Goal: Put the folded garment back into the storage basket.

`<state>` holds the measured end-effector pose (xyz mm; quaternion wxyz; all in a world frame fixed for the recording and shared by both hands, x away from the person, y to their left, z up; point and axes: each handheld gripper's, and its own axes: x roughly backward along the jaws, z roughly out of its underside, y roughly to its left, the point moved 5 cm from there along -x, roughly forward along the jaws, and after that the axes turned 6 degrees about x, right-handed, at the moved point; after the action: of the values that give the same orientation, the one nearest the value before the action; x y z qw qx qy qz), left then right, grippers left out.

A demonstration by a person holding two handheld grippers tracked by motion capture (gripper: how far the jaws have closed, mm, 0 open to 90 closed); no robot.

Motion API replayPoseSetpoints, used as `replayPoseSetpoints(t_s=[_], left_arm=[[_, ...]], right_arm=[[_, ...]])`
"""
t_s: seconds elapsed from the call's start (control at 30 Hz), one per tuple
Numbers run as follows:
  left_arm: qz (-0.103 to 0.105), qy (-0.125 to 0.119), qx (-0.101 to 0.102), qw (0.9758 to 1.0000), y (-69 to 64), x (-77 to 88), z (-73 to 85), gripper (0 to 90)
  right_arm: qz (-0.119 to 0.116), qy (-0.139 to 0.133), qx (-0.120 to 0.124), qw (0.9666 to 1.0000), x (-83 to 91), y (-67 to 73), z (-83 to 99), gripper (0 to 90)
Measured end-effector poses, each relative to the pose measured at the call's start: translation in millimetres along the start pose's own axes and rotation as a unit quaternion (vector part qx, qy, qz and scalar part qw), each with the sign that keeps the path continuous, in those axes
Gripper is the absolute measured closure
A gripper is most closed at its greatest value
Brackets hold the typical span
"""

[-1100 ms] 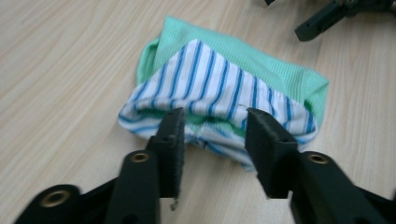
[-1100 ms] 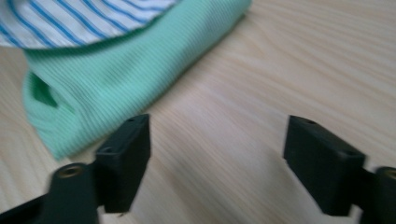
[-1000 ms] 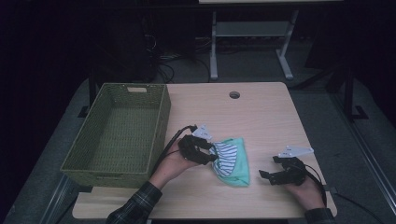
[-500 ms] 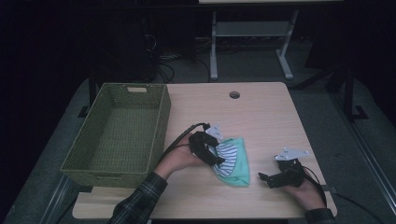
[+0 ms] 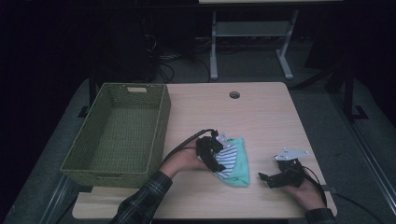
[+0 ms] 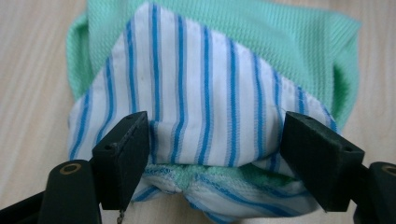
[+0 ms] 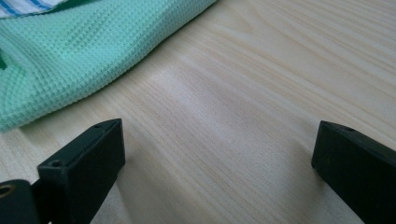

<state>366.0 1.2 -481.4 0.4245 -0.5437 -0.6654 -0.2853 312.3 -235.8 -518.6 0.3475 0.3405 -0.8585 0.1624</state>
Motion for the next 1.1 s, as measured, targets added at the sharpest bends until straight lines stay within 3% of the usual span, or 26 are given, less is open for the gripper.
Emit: replayPoseSetpoints(t_s=[0.3,0.6,0.73,0.93,1.1], left_arm=[[0.019,0.009,0.016,0.9997,5.2,-8.1,2.4,19.3],[0.012,0.023,0.013,0.9996,4.7,-10.7,0.6,21.1],[0.005,0.025,0.013,0.9996,3.5,-10.0,0.1,26.4],[0.014,0.027,0.018,0.9994,-2.2,-7.2,0.2,49.0],[0.030,0.022,0.020,0.9991,-3.3,-6.2,1.4,61.7]], right_arm=[[-0.001,0.001,-0.001,1.0000,0.3,0.6,0.0,2.4],[-0.001,0.001,-0.001,1.0000,0.3,0.7,0.1,2.4],[-0.001,0.001,-0.001,1.0000,0.3,0.7,0.1,2.4],[-0.002,0.001,-0.002,1.0000,0.5,1.1,0.2,2.3],[-0.002,0.001,-0.002,1.0000,0.4,1.2,0.2,2.4]])
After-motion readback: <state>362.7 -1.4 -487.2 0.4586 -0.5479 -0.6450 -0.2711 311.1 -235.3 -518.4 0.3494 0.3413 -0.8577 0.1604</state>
